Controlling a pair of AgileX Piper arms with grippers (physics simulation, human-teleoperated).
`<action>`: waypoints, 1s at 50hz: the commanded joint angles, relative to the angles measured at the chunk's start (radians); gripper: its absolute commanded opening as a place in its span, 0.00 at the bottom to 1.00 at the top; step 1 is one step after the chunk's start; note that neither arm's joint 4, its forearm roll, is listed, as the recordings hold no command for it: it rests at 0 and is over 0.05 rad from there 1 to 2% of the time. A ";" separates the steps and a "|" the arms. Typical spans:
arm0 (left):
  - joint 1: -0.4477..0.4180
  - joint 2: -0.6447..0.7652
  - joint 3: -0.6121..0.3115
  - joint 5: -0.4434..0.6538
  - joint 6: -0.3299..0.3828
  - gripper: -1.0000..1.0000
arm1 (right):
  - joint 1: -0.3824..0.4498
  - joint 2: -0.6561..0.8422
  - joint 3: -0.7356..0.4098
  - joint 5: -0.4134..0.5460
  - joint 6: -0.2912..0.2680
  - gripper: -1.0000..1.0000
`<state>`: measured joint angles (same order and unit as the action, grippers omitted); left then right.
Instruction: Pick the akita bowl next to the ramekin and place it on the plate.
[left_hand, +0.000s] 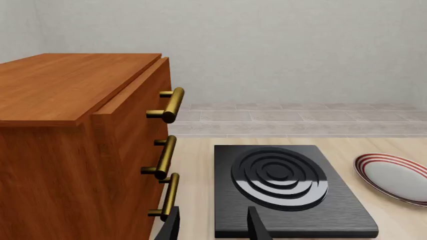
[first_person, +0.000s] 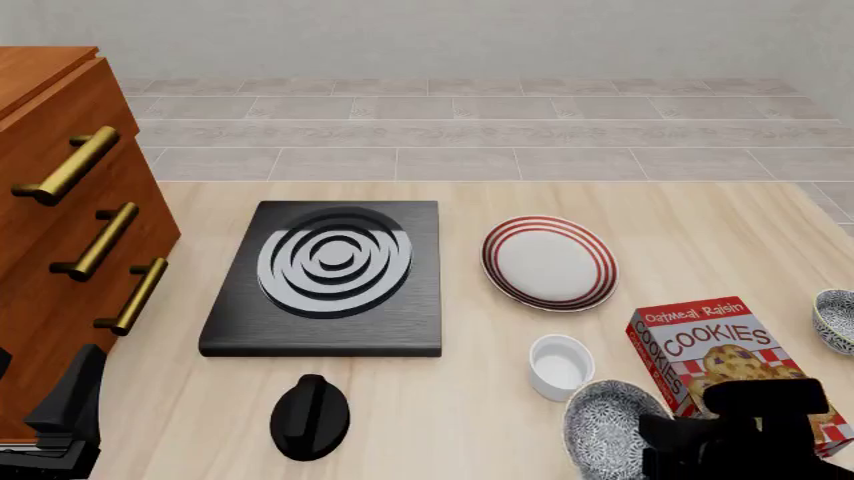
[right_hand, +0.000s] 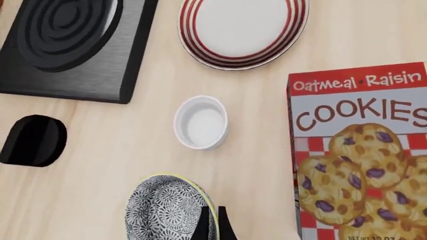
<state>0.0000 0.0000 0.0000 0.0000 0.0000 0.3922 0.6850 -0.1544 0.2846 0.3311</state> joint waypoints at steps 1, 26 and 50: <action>0.000 0.000 0.000 0.000 0.000 1.00 | -0.005 0.014 -0.019 -0.030 0.016 0.00; 0.000 0.000 0.000 0.000 0.000 1.00 | -0.001 0.119 -0.035 -0.181 0.079 0.00; 0.000 0.000 0.000 0.000 0.000 1.00 | -0.050 0.183 -0.092 -0.250 0.081 0.00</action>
<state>0.0000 0.0000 0.0000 0.0000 0.0000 0.3560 0.8501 -0.2204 0.0577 0.4060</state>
